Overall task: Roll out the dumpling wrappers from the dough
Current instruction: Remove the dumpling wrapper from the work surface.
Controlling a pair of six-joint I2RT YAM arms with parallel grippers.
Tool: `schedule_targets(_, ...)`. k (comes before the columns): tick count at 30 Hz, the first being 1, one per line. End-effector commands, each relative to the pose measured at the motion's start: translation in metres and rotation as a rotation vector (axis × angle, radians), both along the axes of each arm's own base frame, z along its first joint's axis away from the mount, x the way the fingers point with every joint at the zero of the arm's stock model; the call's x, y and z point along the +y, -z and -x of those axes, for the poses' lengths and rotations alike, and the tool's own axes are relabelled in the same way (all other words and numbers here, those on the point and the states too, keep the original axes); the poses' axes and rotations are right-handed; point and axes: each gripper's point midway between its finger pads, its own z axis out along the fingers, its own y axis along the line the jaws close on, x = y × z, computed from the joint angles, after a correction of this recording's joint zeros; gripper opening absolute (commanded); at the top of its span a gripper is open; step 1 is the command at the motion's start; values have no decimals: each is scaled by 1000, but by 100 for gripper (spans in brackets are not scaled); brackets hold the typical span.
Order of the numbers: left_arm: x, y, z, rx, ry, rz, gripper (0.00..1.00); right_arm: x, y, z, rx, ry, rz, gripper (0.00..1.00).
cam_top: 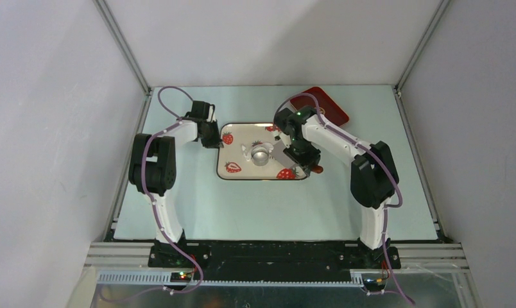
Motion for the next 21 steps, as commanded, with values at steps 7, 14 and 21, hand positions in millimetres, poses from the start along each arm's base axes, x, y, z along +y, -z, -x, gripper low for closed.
schedule_targets(7, -6, 11, 19, 57, 28, -23, 0, 28, -9, -58, -192, -116, -89, 0)
schedule_targets(14, -7, 11, 19, 56, 32, -25, 0, 36, -16, -73, -224, -196, -103, 0)
schedule_targets(21, -7, 11, 19, 55, 32, -27, 0, 47, -31, -96, -273, -269, -119, 0)
